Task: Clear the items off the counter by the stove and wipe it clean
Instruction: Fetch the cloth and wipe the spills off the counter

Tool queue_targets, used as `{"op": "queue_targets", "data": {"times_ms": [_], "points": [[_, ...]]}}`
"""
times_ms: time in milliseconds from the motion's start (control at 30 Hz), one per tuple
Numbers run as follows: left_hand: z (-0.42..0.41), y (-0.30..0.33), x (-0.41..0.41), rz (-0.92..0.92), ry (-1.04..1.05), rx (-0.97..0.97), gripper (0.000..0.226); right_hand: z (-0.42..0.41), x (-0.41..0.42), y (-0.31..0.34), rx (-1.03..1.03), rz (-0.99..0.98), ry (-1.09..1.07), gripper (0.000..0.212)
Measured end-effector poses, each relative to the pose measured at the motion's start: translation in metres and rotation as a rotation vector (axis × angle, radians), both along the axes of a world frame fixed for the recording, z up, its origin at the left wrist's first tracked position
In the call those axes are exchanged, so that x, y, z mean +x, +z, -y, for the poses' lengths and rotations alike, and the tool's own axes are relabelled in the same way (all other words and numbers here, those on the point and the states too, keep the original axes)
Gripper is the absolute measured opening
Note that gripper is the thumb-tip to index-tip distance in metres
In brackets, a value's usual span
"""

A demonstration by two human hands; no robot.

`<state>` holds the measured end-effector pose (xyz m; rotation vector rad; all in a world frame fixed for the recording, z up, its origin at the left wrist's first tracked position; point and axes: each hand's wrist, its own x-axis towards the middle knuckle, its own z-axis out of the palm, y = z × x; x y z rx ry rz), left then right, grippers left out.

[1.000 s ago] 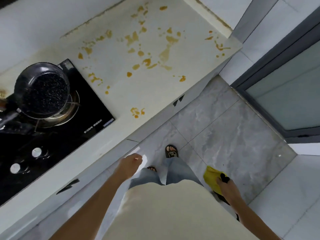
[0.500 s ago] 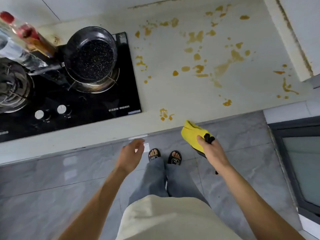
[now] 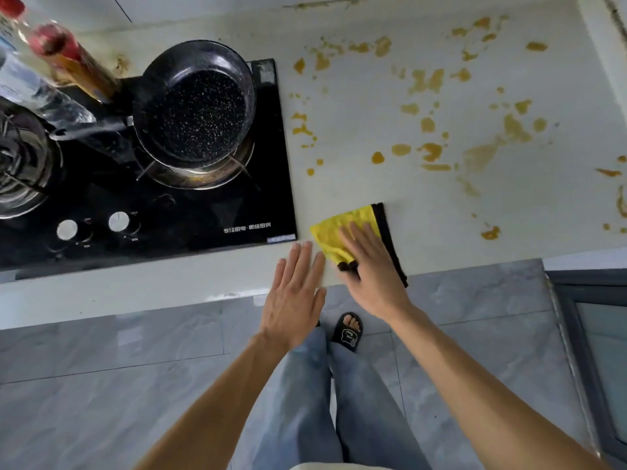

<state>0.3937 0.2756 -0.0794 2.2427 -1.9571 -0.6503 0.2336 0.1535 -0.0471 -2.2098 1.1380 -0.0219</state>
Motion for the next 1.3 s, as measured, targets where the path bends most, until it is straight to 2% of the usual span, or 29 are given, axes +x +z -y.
{"op": "queue_targets", "data": {"times_ms": [67,100,167,233,333,400,567,733,833,967,1033,1200,1300], "points": [[-0.004,-0.006,0.000,0.031,-0.010,-0.026,0.068,-0.011,-0.007,-0.016,-0.032,-0.118,0.127,0.095],[-0.004,-0.008,-0.001,0.041,-0.009,-0.033,0.069,-0.014,-0.009,-0.021,-0.037,-0.119,0.144,0.096],[-0.004,-0.010,-0.004,0.058,0.013,-0.029,0.069,-0.012,-0.009,-0.026,-0.057,-0.080,0.113,0.081],[-0.003,-0.013,-0.007,0.077,0.026,-0.018,0.068,-0.007,-0.004,-0.031,-0.163,-0.113,0.072,0.065],[-0.004,-0.016,-0.007,0.055,0.045,-0.025,0.071,0.006,0.009,-0.046,-0.331,-0.224,0.109,0.063],[-0.003,-0.017,-0.006,0.030,0.067,-0.036,0.072,0.027,0.022,-0.053,-0.394,-0.230,0.101,0.064],[-0.001,-0.014,-0.007,0.013,0.091,-0.038,0.068,0.070,0.050,-0.055,-0.381,-0.263,0.004,0.066],[0.000,-0.012,-0.008,-0.011,0.124,-0.056,0.063,0.015,-0.004,-0.060,-0.435,-0.251,0.078,0.068],[0.000,-0.013,-0.006,0.000,0.113,-0.069,0.061,0.030,-0.017,-0.060,-0.424,-0.270,0.106,0.068],[0.001,-0.012,-0.004,0.010,0.099,-0.052,0.060,0.080,0.037,-0.059,-0.390,-0.299,-0.073,0.069],[0.002,-0.010,-0.003,0.014,0.102,-0.056,0.059,0.089,0.068,-0.057,-0.374,-0.289,-0.096,0.069],[0.003,-0.008,-0.004,0.032,0.098,-0.052,0.058,0.050,0.055,-0.064,-0.450,-0.265,0.063,0.067],[0.002,-0.014,-0.002,0.045,0.083,-0.076,0.057,0.054,0.051,-0.066,-0.463,-0.239,0.090,0.066]]}}
